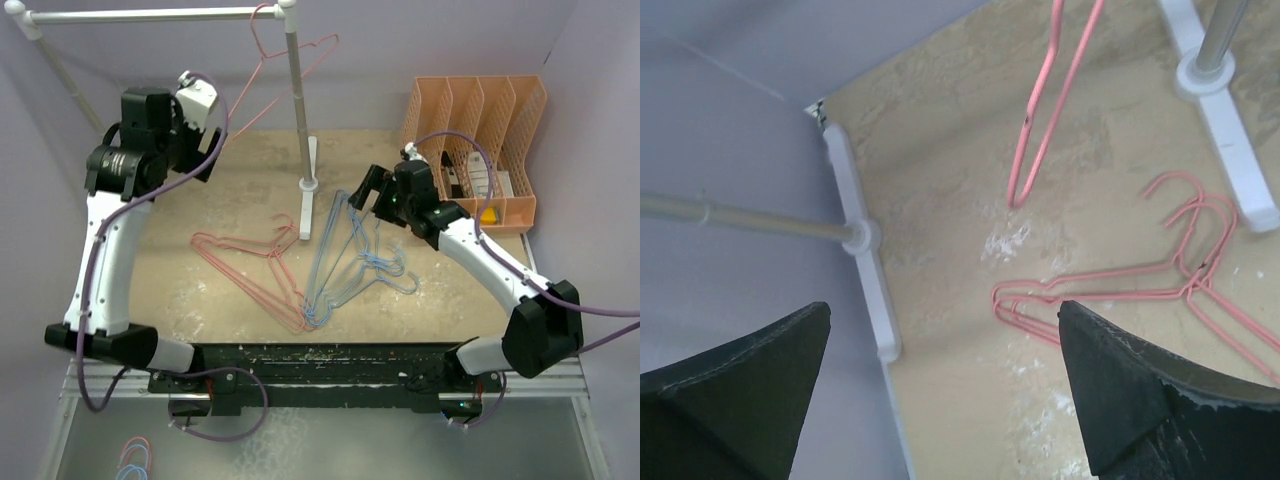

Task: Organize the hangers

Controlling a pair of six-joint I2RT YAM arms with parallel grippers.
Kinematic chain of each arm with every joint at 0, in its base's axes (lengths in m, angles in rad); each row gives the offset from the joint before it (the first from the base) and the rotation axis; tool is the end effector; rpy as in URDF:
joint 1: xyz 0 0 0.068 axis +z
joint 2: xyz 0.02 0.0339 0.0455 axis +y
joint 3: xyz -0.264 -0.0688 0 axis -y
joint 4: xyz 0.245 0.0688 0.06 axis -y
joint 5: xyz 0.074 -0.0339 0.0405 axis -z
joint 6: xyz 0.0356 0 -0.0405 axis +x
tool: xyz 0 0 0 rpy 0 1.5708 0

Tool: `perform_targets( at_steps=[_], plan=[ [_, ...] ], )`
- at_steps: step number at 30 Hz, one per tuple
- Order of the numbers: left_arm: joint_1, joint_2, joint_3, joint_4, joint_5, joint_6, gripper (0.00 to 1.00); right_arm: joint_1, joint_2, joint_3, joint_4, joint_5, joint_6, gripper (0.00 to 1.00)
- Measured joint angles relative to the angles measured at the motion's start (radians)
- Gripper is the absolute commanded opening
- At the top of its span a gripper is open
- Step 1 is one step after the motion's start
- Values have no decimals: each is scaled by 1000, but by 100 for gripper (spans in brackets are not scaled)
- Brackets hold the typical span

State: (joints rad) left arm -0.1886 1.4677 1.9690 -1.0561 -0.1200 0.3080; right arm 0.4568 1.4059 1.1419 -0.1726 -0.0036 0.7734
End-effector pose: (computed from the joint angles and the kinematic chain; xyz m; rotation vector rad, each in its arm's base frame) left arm 0.2678 -0.0468 0.4889 0.4536 2.0786 0.1981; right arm 0.2944 0.1449 0.3216 0.3282 2.0711 0.7737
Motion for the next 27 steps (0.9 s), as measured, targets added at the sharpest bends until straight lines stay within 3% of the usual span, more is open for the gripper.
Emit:
perform_targets(
  at_steps=[4,8,14,22,27],
  plan=[
    [2,-143,-158,22,-25,17,99,0,-55,-94,-133,120,23,96],
    [0,-208,-187,-25,76,54,100,0,-99,-148,-246,204,90,82],
    [-116,-265,-273,-51,163,102,99,0,-62,-161,-375,314,201,70],
    [-318,-161,-484,12,160,101,99,0,97,-133,-459,381,269,62],
    [-351,-116,-514,64,177,94,99,0,107,-171,-450,381,295,62]
  ],
)
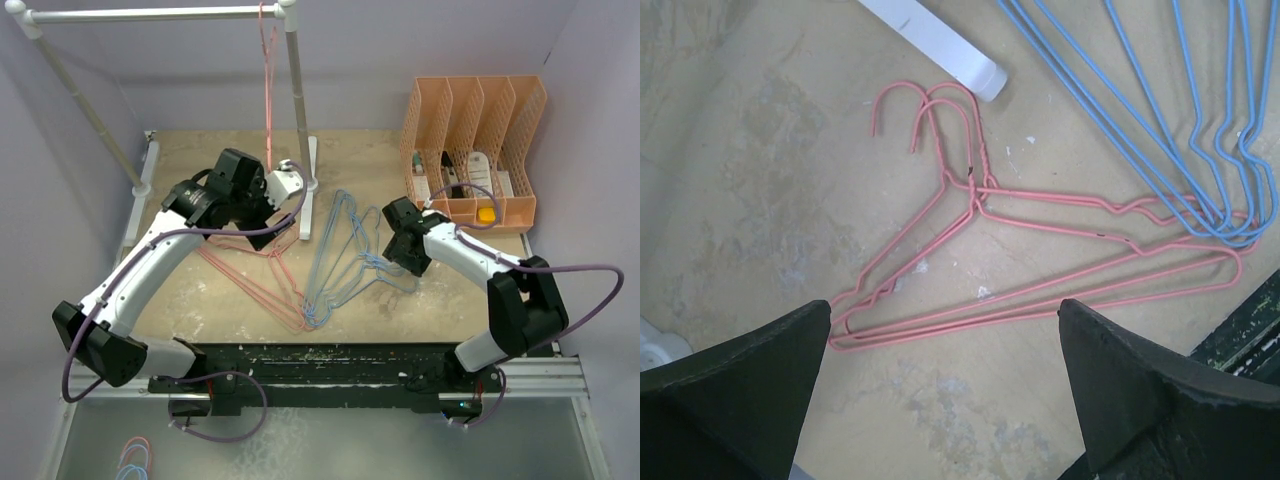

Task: Organize the hangers

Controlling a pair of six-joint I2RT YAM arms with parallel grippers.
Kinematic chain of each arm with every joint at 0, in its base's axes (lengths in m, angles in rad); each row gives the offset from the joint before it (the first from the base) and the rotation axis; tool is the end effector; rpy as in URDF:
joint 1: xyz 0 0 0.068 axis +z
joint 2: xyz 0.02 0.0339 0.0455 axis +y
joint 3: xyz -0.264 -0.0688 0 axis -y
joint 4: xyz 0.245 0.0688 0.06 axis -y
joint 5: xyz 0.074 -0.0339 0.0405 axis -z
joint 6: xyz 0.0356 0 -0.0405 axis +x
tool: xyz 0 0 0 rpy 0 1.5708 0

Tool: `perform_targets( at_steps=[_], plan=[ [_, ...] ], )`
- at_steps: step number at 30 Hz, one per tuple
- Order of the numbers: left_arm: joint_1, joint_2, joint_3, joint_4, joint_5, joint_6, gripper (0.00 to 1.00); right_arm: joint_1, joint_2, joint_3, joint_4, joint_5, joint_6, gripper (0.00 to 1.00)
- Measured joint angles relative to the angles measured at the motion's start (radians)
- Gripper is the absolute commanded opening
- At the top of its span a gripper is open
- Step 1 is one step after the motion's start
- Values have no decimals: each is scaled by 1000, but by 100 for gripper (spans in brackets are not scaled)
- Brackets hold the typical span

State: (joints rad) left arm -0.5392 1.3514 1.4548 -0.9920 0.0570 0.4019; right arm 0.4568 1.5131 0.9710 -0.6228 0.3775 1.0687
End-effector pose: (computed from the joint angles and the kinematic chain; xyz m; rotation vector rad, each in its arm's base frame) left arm 0.2299 -0.1399 0.3711 1.1383 2.1829 -0.1300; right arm 0.2642 0.1152 0.2037 0.8781 2.4415 0.0106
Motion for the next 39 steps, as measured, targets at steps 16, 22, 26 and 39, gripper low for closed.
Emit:
perform_targets(
  at_steps=[16,22,26,39],
  plan=[
    [-47,76,-79,71,52,-25,98,-5,119,-21,87,2,-6,41],
    [-54,89,-79,72,60,-25,98,-7,134,-21,111,8,-19,12],
    [-71,98,-94,79,66,-24,100,-9,129,-21,113,12,-20,0],
    [-197,129,-97,55,15,-26,99,-12,-4,104,21,-13,-42,0]
  ],
)
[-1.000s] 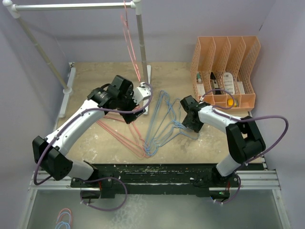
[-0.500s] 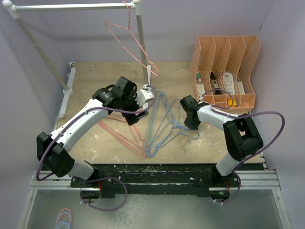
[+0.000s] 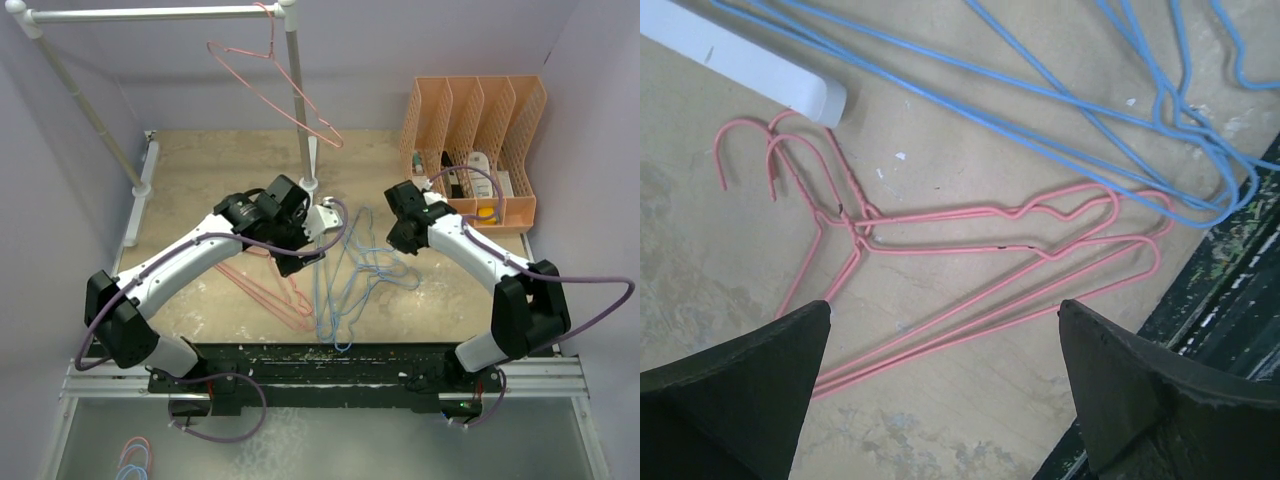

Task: Organize the hangers

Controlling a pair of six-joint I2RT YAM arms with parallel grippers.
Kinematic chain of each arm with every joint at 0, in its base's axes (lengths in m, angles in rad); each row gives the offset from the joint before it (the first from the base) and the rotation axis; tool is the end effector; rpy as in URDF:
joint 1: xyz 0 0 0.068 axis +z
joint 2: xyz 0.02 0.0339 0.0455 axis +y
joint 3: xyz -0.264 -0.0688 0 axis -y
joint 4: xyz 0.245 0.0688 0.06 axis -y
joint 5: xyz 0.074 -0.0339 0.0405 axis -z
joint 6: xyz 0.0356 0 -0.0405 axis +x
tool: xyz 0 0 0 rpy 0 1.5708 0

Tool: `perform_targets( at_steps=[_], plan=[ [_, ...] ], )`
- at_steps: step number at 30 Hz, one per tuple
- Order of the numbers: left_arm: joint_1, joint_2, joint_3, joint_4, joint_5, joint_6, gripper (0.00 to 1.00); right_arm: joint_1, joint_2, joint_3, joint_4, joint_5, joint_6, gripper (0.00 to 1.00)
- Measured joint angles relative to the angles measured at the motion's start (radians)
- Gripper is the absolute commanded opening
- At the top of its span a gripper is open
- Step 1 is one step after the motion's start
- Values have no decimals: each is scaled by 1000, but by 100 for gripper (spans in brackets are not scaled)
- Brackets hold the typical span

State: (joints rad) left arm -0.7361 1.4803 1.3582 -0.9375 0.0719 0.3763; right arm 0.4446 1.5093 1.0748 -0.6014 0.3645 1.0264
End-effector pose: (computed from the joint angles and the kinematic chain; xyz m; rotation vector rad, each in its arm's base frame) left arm 0.2208 -0.2034 0.3106 1.4165 2.2315 -0.2171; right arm 0.2817 0.1201 0.2360 0.8397 2.3637 0.1182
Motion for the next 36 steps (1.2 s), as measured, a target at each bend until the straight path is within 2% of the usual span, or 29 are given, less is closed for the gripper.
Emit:
perform_targets(
  at_steps=[4,10,15,22,26,30,32,35,36],
  plan=[
    [-63,-9,27,-4,-12,-52,99,0,-7,26,-21,-42,10,0],
    [-247,-1,-2,47,-233,-159,99,0,-7,130,-36,-45,27,0],
    [-387,29,-59,61,-303,-190,99,0,-11,204,-29,-45,39,0],
    [-412,40,-92,92,-352,-202,100,0,-12,228,-21,-58,41,0],
    [-412,97,-132,119,-428,-205,93,0,-13,228,-13,-81,41,0],
    [-412,170,-192,167,-475,-210,72,0,-13,228,9,-117,42,0],
    [-412,190,-224,191,-501,-208,49,0,-13,228,20,-133,44,0],
    [-409,201,-242,227,-540,-203,1,0,-13,228,35,-162,44,0],
    [-407,203,-242,239,-552,-203,0,0,-14,228,37,-174,44,0]
  ],
)
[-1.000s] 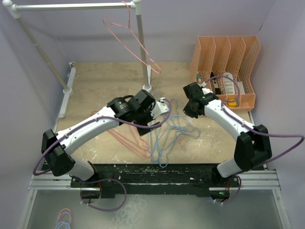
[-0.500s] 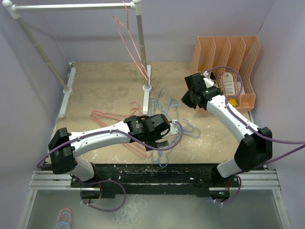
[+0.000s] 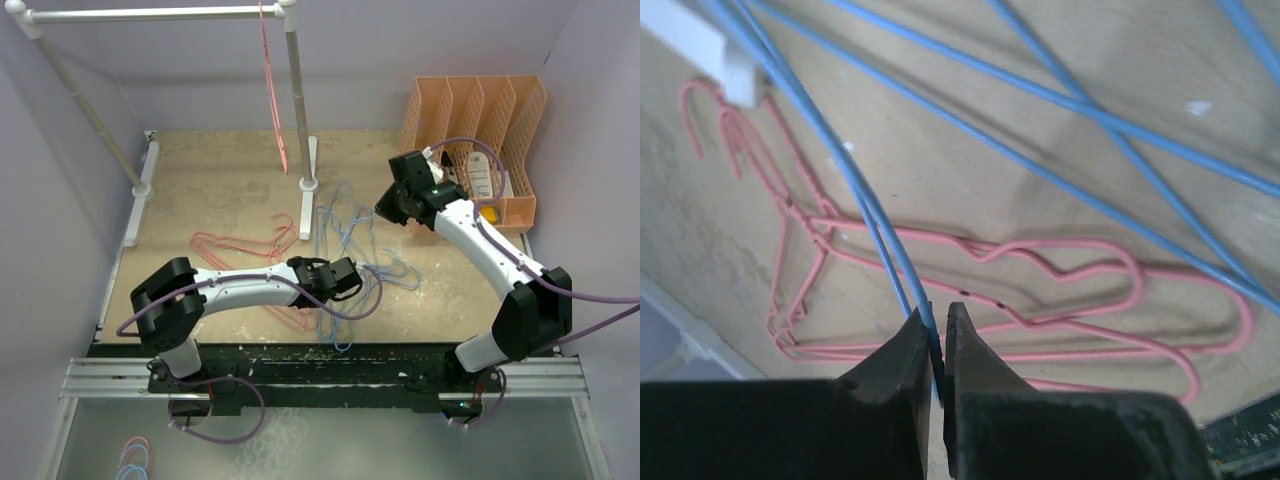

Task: Organize the hangers

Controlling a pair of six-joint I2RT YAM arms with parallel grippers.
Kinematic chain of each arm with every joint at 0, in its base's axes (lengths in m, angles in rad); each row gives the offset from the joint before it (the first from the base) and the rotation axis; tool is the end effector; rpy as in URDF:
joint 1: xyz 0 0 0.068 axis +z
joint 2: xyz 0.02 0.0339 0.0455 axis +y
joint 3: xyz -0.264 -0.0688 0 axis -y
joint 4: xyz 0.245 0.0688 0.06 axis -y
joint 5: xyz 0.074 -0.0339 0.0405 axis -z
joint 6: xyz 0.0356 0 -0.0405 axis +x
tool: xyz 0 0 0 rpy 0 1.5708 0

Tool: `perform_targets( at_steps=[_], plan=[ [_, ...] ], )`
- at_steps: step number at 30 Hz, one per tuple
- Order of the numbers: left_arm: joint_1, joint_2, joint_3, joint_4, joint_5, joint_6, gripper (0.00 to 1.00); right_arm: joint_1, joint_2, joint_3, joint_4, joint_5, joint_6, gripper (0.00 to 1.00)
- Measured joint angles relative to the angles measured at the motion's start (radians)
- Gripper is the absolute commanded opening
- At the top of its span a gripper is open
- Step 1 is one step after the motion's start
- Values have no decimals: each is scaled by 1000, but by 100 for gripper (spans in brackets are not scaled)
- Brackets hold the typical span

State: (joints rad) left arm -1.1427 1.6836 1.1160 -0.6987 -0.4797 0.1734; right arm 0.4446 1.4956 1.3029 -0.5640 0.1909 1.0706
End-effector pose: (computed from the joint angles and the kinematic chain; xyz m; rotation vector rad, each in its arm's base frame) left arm 0.1479 -0.2845 0.1940 1.5293 2.1396 0.3808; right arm 0.3020 0.1364 0.3139 0.8235 2.2265 0.5377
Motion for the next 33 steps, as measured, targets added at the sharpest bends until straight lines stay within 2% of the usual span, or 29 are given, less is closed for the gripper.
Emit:
perform_targets(
  at_steps=[5,6,8,10,11,12,18,23,27,33],
  plan=[
    [56,0,6,15,-57,-16,0,-11,-28,0,4,-28,-10,1],
    [66,-4,6,19,-60,-14,0,-11,-35,0,13,-35,-16,9],
    [77,-26,6,21,-61,-10,0,-12,-44,6,28,-53,-34,41],
    [87,-67,6,16,-58,0,0,-13,-38,42,32,-75,-63,83],
    [97,-94,6,13,-51,7,0,-13,-28,76,27,-89,-83,97],
    [109,-125,8,9,-35,18,0,-12,-16,118,24,-105,-101,99],
    [264,-323,10,-58,111,84,0,-1,19,396,27,-103,-180,100],
    [470,-423,26,-178,231,101,0,-2,14,597,36,-56,-223,100],
    [583,-507,47,-237,273,100,0,-8,1,628,36,-23,-245,100],
    [744,-621,124,-331,420,99,0,-22,5,615,22,-18,-253,100]
  ],
)
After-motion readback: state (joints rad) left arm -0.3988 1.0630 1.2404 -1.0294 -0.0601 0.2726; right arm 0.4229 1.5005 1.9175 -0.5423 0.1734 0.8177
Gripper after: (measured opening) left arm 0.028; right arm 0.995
